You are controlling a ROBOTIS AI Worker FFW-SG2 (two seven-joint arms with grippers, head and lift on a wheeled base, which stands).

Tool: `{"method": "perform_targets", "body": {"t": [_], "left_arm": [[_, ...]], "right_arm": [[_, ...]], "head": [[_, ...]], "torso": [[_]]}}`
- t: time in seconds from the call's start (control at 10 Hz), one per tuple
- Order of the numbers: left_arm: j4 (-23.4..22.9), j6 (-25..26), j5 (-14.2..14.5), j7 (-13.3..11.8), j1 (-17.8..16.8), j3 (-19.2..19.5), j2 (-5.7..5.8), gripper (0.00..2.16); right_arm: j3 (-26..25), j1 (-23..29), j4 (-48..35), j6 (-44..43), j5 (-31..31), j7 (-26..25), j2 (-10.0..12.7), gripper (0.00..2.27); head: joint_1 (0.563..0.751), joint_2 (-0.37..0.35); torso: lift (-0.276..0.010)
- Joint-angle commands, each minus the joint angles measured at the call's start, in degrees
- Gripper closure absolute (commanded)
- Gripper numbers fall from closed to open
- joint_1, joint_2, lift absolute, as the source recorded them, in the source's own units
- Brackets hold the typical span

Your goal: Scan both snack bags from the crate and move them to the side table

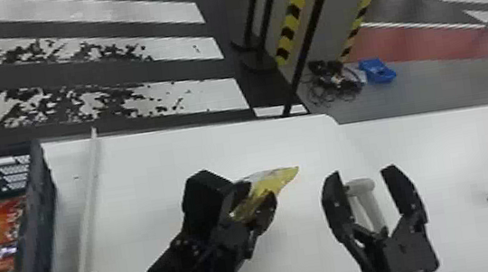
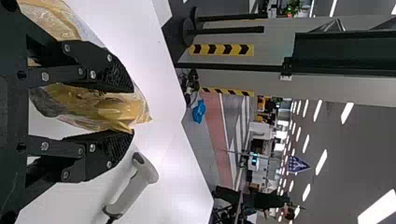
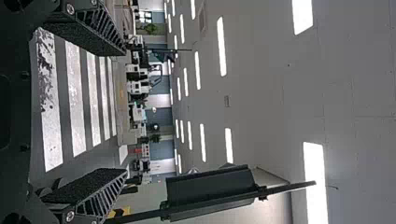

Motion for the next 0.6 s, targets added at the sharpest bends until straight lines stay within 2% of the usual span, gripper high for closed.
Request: {"method": "perform_targets", "body": {"t": [0.0,0.1,0.3,0.4,0.5], "left_arm": [[-4.8,4.0,-0.9,0.0,2.5,2.2,2.36,0.03],[-9.2,4.2,-0.3,-0.2,6.1,5.6,4.38,0.03],[-17.4,4.2,0.5,-0.4,14.0,11.5,7.2,0.03],[-19.8,3.2,0.5,0.3,17.3,14.2,8.69,0.03],[-21.0,1.6,1.6,0.5,19.9,17.6,9.83,0.03]], "right_arm": [[0.2,0.0,0.0,0.2,0.3,0.0,0.2,0.1],[0.6,-0.1,0.4,0.2,0.7,0.0,0.4,0.1],[2.3,-0.9,0.6,0.7,1.8,0.0,0.7,0.1],[3.2,-1.2,0.5,1.2,3.0,0.0,0.9,0.1],[3.3,-1.5,0.5,3.3,3.5,2.5,1.2,0.1]], "head": [[0.695,-0.35],[0.695,-0.35],[0.695,-0.35],[0.695,-0.35],[0.695,-0.35]], "torso": [[-0.095],[-0.095],[-0.095],[-0.095],[-0.095]]}}
